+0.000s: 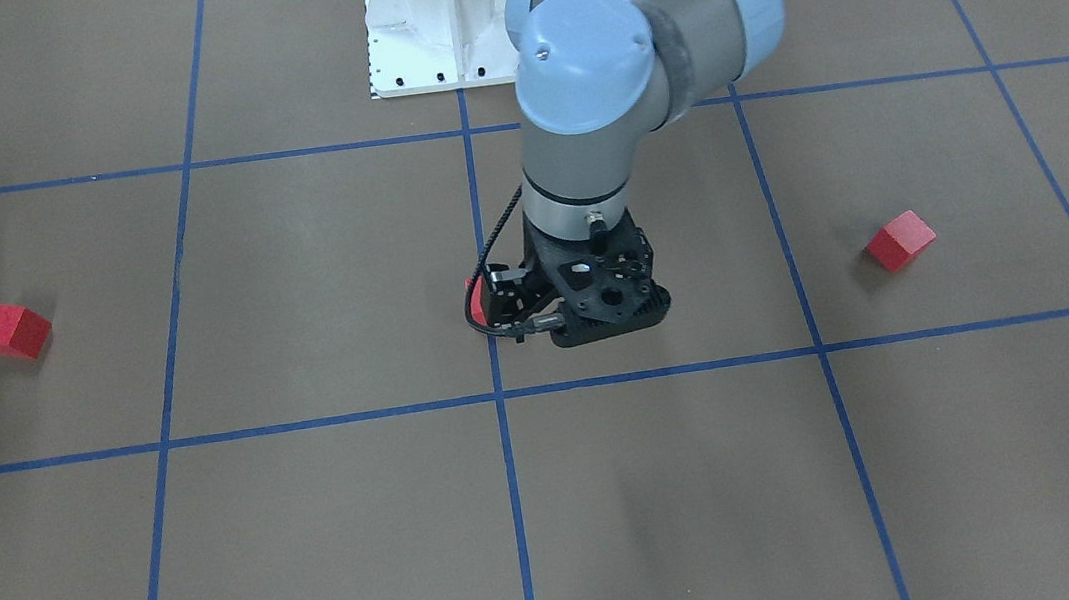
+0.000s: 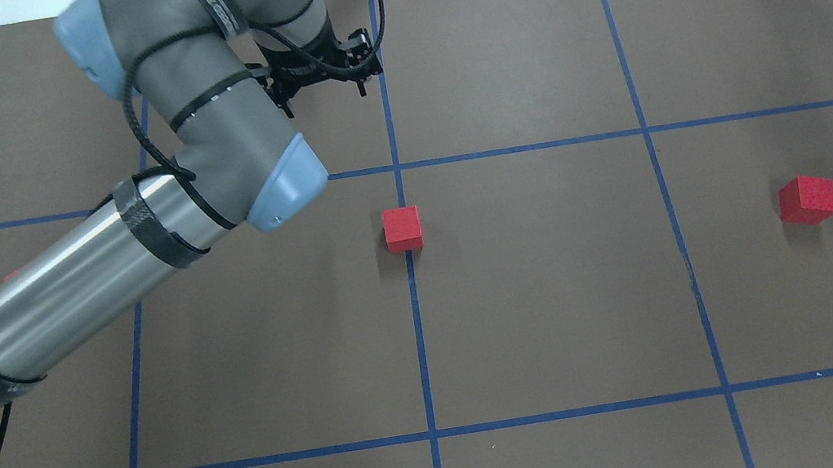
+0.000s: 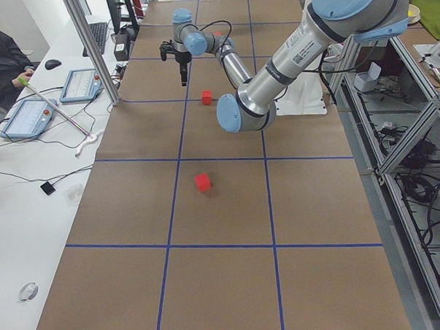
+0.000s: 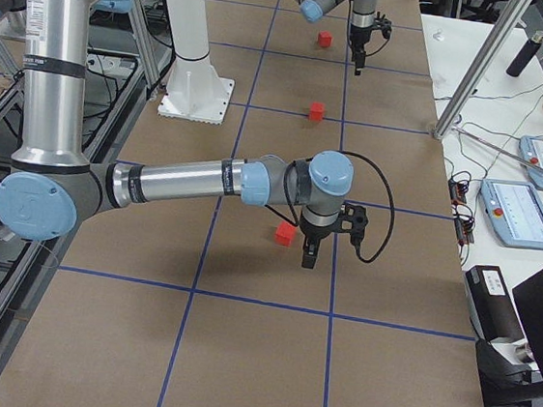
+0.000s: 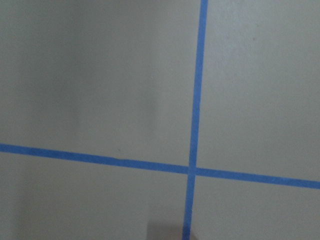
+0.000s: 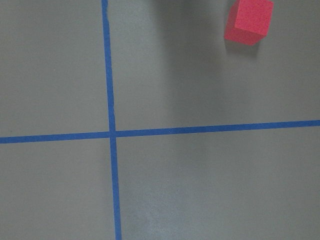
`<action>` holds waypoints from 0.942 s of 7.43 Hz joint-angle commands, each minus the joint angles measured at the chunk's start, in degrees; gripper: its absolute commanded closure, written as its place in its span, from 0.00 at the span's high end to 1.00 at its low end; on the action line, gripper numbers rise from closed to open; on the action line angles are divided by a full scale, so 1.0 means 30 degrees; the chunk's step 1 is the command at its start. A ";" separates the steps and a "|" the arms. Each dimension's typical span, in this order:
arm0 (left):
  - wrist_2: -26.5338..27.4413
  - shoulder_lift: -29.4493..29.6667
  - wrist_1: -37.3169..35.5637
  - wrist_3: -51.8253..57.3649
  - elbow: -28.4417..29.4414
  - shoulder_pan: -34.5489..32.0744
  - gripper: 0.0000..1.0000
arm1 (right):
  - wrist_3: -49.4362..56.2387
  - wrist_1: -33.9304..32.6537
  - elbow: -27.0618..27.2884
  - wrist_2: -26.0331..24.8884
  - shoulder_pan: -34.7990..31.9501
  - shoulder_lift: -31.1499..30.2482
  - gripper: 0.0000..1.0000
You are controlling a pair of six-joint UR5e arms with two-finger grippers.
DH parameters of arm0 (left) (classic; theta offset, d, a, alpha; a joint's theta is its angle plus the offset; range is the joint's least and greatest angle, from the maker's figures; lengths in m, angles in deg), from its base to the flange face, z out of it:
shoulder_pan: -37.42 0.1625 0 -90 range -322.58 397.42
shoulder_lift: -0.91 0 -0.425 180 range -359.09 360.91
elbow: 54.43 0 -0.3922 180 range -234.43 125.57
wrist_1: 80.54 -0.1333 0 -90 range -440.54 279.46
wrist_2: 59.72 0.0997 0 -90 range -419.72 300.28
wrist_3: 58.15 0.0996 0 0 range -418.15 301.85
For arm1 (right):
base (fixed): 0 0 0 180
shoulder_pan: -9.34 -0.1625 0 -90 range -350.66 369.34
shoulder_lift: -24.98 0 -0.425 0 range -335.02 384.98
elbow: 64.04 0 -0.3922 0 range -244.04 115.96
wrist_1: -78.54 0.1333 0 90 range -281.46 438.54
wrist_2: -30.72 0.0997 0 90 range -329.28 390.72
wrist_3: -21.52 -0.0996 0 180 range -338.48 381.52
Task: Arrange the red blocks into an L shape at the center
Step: 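Release the cube at center and raise the left arm away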
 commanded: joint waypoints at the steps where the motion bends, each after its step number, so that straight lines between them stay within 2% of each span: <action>1: -0.2011 -0.0216 -0.1452 0.1244 -0.0821 -0.2678 0.99 | -0.5070 0.0392 0.0018 -0.0995 0.2580 0.1221 1.00; 2: -0.1983 -0.0623 -0.1667 0.1247 -0.1261 -0.3150 1.00 | -0.7431 0.1149 0.0049 -0.2012 0.4075 0.1576 1.00; 3: -0.1954 -0.1526 -0.1611 0.1508 -0.1845 -0.3473 1.00 | -0.7889 0.2520 -0.0212 -0.2110 0.4931 0.1434 1.00; 5: -0.1895 -0.1973 -0.1611 0.2037 -0.2027 -0.3827 1.00 | -0.7806 0.4723 -0.0506 -0.1935 0.5872 0.0968 1.00; 7: -0.1895 -0.2004 -0.1610 0.2037 -0.2085 -0.3887 1.00 | -0.7805 0.7439 -0.1088 -0.1935 0.6227 -0.0405 1.00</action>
